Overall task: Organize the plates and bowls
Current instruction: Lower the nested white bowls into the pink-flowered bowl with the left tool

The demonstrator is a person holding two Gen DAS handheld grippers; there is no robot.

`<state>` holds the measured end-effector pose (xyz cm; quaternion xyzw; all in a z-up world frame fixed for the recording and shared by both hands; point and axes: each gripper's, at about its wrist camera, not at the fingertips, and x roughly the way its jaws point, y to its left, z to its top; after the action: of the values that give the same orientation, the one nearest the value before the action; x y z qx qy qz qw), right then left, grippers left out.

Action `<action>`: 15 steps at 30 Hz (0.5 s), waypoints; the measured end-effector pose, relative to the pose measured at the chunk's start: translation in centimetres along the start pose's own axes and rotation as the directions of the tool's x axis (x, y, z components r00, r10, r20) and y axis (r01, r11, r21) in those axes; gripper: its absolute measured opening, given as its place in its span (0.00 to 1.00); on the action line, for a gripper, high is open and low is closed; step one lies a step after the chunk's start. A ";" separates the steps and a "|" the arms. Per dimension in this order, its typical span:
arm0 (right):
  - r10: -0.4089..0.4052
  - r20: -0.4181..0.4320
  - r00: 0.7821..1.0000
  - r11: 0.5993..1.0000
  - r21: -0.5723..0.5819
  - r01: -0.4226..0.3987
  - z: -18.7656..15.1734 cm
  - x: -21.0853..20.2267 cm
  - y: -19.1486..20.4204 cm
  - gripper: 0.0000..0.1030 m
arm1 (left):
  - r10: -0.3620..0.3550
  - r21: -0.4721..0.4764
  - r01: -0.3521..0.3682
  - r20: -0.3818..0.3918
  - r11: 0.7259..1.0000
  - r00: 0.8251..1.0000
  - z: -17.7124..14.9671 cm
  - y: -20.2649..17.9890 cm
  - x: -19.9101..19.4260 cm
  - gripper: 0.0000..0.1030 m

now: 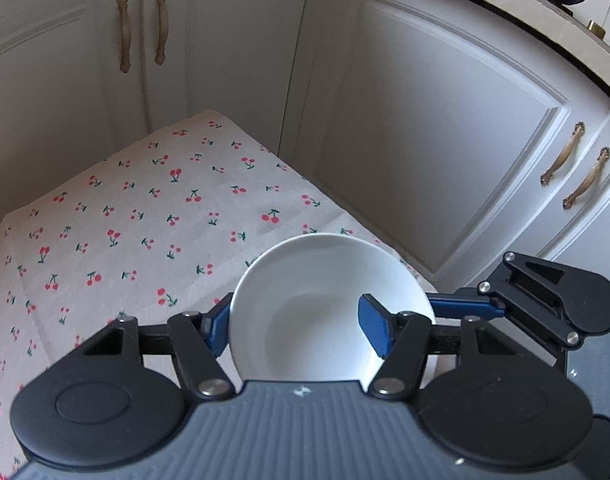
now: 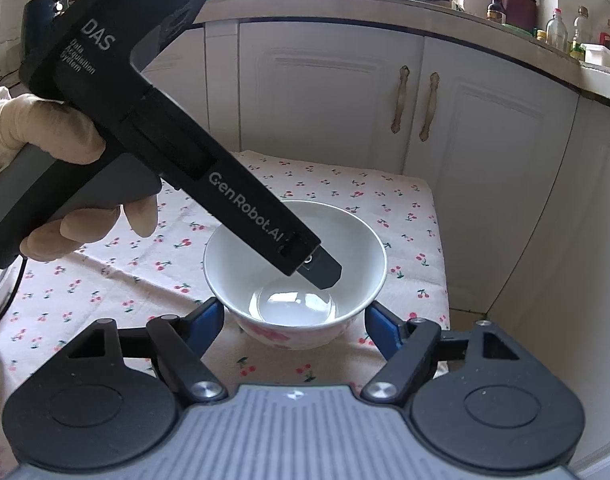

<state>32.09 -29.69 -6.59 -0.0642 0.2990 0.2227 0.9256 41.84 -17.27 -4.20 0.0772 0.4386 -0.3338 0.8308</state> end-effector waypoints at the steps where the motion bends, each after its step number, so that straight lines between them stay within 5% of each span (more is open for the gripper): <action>1: 0.002 -0.009 1.000 1.000 0.000 -0.002 0.1 -0.3 0.2 0.79 | 0.001 0.002 -0.001 0.002 1.000 1.000 -0.2 -0.3 -0.4 0.61; 15: 0.085 -0.029 0.996 0.996 0.003 -0.085 0.3 -7.0 4.2 0.79 | 0.049 -0.002 -0.049 0.016 0.999 0.999 -4.5 -3.9 -8.0 0.62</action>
<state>25.26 -28.48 -2.17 -0.0538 0.3153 0.2607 0.9109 33.20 -14.51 -0.06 0.0847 0.4300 -0.3136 0.8424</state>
